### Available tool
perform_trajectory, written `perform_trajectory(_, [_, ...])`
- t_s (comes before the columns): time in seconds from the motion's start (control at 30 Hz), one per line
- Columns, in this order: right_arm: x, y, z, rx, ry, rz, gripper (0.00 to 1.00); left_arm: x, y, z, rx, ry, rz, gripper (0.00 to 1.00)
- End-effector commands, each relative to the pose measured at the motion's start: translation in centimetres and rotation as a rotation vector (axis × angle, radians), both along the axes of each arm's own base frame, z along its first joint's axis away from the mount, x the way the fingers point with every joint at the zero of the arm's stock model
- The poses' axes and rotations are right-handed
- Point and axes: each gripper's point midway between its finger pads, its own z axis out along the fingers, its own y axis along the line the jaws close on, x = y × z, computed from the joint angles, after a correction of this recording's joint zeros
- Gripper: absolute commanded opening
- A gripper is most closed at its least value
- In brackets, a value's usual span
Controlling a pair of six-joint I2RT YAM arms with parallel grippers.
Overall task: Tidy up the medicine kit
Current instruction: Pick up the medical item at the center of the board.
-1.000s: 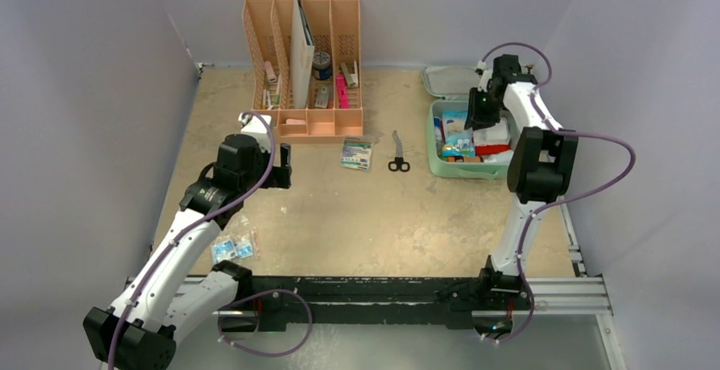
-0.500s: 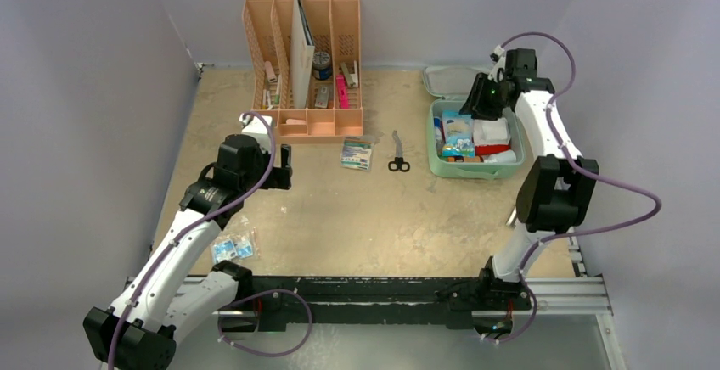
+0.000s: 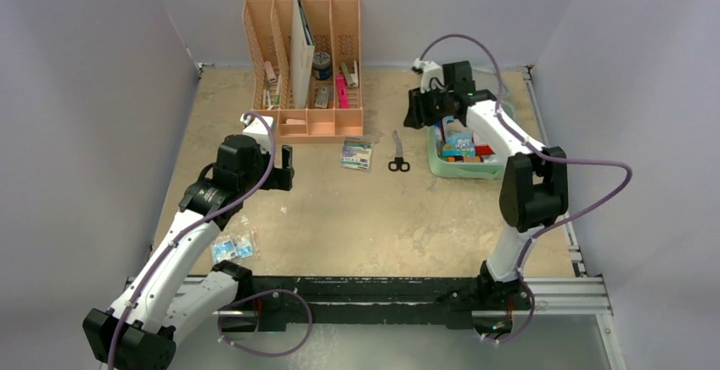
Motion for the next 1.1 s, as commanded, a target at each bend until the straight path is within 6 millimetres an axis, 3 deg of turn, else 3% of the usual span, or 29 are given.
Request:
perform_trajectory(0.0, [0.5, 4.3, -0.5, -0.054, -0.258, 0.307, 0.44, 0.0, -0.5, 0.8, -0.013, -0.029, -0.031, 0.89])
perform_trajectory(0.2, [1.6, 7.2, -3.7, -0.092, -0.228, 0.429, 0.45, -0.1, -0.5, 1.0, -0.015, -0.037, -0.03, 0.89])
perform_trajectory(0.4, [0.9, 10.0, -6.5, -0.075, -0.282, 0.621, 0.48, 0.0, -0.6, 1.2, -0.022, -0.046, -0.037, 0.89])
perform_trajectory(0.57, [1.7, 11.2, -7.6, -0.072, -0.312, 0.683, 0.51, -0.1, -0.6, 1.3, -0.022, -0.05, -0.037, 0.89])
perform_trajectory(1.07, [1.9, 14.5, -9.4, -0.094, -0.336, 0.836, 0.48, 0.0, -0.2, 1.4, -0.01, -0.058, -0.024, 0.89])
